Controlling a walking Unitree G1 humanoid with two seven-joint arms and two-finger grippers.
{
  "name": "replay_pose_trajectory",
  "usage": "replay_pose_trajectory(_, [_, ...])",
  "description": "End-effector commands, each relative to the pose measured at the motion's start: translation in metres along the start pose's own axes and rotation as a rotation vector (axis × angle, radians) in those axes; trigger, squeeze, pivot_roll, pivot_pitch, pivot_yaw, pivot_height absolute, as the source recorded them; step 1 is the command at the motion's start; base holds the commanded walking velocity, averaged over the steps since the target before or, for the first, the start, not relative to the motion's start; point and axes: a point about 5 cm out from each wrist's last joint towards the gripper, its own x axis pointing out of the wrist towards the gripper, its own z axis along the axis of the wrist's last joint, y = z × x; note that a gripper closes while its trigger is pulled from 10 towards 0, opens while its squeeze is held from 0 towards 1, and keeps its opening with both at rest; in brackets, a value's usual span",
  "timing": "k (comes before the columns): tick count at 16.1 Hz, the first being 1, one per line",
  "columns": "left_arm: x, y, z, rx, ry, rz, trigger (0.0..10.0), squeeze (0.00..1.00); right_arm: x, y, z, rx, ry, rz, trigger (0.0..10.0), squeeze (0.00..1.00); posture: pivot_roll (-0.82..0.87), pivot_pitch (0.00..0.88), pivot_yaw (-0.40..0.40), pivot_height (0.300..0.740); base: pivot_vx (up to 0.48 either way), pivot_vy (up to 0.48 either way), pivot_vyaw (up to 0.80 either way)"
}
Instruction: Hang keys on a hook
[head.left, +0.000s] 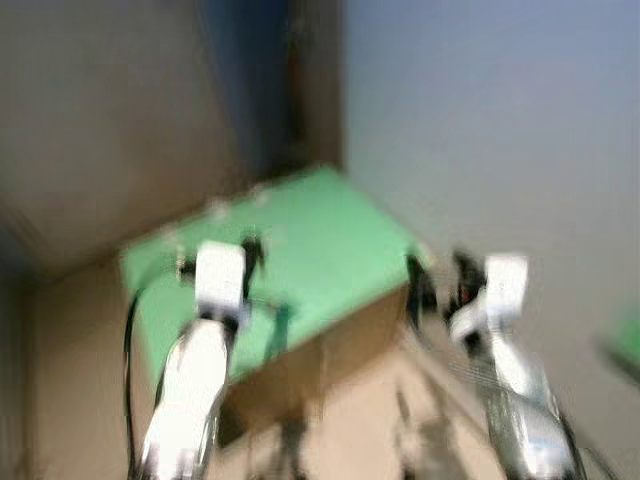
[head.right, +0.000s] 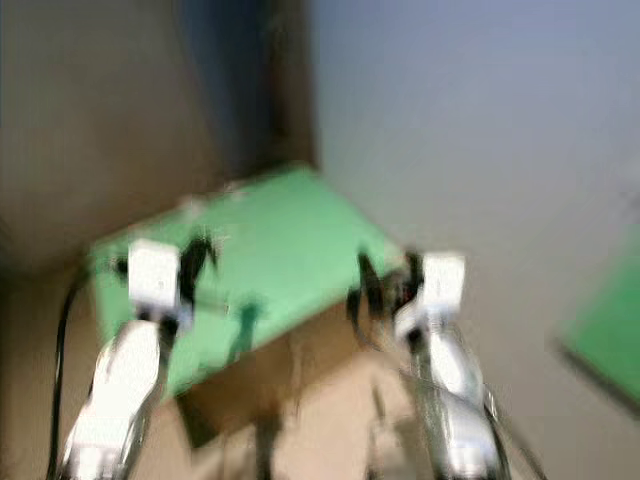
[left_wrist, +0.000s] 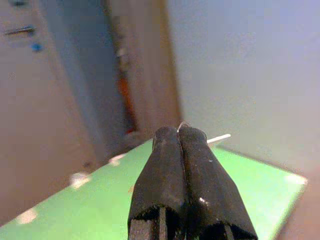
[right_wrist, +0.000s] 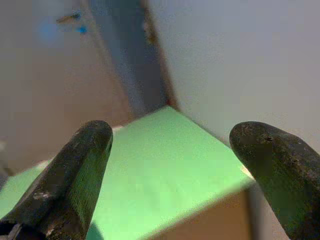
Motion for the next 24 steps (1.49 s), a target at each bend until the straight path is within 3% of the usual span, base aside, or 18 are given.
replay_pose_trajectory(1, [0.000, 0.002, 0.000, -0.006, 0.005, 0.014, 0.0, 0.00, 0.003, 0.001, 0.003, 0.000, -0.001, 0.014, 10.0, 0.00, -0.22, 0.000, 0.132, 0.740, -0.262, 0.000, 0.00])
replay_pose_trajectory(14, [0.004, 0.001, -0.001, -0.011, 0.001, 0.004, 0.0, 0.00, 0.003, 0.000, 0.001, -0.011, 0.016, 0.019, 10.0, 0.00, -0.23, 0.000, 0.132, 0.740, -0.195, 0.000, 0.00])
replay_pose_trajectory(17, [0.008, -0.002, -0.004, 0.025, 0.021, -0.026, 0.0, 0.00, 0.006, 0.001, 0.000, -0.008, 0.028, 0.018, 10.0, 0.00, -0.23, 0.000, 0.132, 0.740, 0.000, 0.000, -0.72])
replay_pose_trajectory(24, [0.014, -0.007, -0.007, 0.025, 0.042, -0.088, 0.0, 0.00, 0.010, 0.001, 0.001, -0.015, 0.033, 0.020, 10.0, 0.00, -0.23, 0.002, 0.138, 0.740, 0.000, 0.000, -0.70])
